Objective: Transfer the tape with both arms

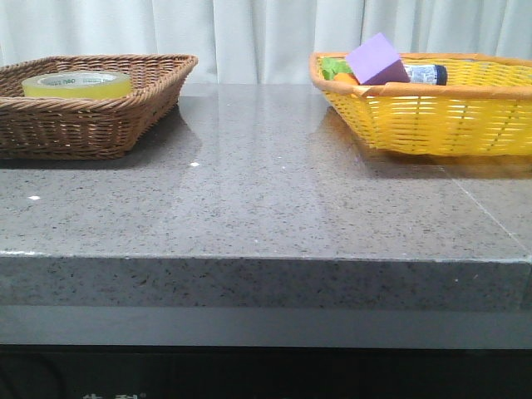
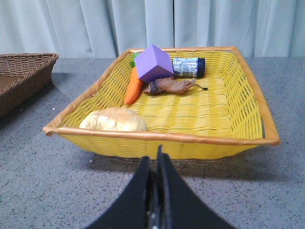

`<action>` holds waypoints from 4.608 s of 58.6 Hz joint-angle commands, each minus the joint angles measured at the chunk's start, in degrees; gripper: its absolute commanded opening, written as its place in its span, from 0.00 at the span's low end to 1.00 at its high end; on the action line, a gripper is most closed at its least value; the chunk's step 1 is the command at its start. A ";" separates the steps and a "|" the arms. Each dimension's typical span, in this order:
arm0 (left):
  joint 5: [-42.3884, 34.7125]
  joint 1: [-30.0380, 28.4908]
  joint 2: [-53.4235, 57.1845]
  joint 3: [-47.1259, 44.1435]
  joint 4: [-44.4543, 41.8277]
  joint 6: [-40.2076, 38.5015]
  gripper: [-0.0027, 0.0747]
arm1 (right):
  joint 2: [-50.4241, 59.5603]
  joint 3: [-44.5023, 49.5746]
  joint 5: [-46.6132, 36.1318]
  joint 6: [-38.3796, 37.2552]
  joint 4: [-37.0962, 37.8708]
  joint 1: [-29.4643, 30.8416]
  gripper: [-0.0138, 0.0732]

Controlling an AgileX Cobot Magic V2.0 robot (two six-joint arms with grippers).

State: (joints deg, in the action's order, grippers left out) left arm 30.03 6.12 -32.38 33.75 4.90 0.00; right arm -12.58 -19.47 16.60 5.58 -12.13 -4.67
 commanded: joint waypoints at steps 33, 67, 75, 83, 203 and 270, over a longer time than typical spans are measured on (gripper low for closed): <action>4.40 -0.16 24.38 -4.14 0.30 -0.44 0.01 | -0.44 -1.44 -5.02 0.50 -0.28 -0.05 0.06; -3.38 -1.36 27.10 -9.24 0.06 -0.44 0.01 | -0.44 -1.44 -5.02 0.50 -0.28 -0.05 0.06; -8.08 -1.73 31.62 -15.60 0.06 -0.44 0.01 | -0.44 -1.44 -5.02 0.50 -0.28 -0.05 0.06; -8.31 -1.73 33.81 -20.54 0.06 -0.44 0.01 | -0.44 -1.44 -4.96 0.50 -0.28 -0.05 0.06; -26.97 -1.73 33.80 -36.46 0.06 -0.44 0.01 | 5.80 13.16 -16.60 0.50 2.88 1.82 0.06; -26.97 -1.73 33.80 -36.46 0.06 -0.44 0.01 | 14.67 19.59 -9.69 0.50 1.84 2.44 0.06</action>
State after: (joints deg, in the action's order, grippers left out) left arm 7.97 4.50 0.37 -0.42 4.78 0.00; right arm 0.67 1.59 11.16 5.58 -10.11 -2.60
